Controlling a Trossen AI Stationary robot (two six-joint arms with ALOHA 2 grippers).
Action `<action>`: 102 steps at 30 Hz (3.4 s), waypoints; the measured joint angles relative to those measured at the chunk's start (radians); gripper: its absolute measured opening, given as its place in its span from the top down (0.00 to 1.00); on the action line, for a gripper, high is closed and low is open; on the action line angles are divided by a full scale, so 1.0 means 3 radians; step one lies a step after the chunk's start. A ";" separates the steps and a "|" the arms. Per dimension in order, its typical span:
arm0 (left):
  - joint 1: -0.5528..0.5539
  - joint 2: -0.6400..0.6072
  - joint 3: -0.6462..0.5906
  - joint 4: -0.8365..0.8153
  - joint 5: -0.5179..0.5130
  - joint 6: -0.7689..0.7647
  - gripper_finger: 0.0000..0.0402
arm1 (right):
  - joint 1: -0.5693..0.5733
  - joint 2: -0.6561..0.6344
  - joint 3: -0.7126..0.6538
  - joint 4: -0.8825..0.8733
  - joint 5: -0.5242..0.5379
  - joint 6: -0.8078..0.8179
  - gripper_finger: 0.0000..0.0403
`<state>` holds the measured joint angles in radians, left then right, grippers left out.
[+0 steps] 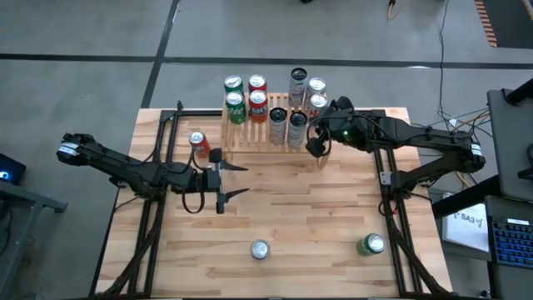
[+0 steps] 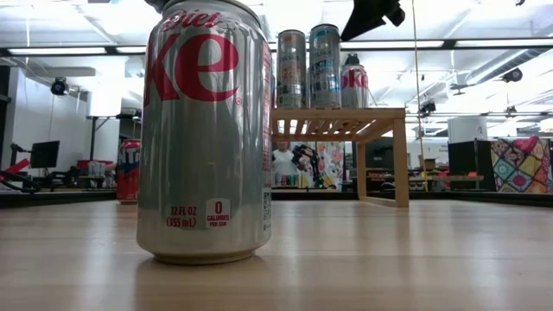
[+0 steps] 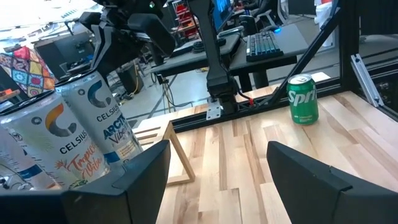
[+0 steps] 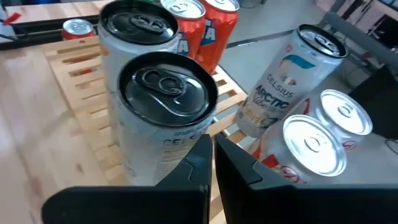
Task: Place canned beverage on shelf
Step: Put the white blue soda can aligned with other white blue soda can on the shelf
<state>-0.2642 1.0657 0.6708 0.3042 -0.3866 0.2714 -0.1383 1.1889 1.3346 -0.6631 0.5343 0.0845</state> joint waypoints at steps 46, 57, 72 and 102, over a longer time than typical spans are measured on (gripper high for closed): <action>0.0292 -0.0834 0.0030 -0.0322 0.0039 0.0877 0.56 | 0.0284 -0.0048 -0.0047 0.0783 -0.0834 -0.0055 0.98; 0.0292 -0.0827 0.0024 -0.0263 0.0039 0.0682 0.67 | 0.0238 -0.0041 -0.0046 0.0968 -0.0262 -0.0377 0.98; 0.0299 -0.0825 0.0024 -0.0250 0.0010 0.0738 0.69 | 0.0094 0.0167 -0.0065 0.1001 -0.0059 -0.0473 0.98; 0.0299 -0.0825 0.0024 -0.0268 0.0007 0.0725 0.69 | 0.0088 0.0140 -0.0014 0.0757 -0.0059 -0.0862 0.98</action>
<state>-0.1745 0.8181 0.6781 0.2237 -0.3844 0.4889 -0.1120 1.2308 1.3304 -0.4358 0.5167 -0.1741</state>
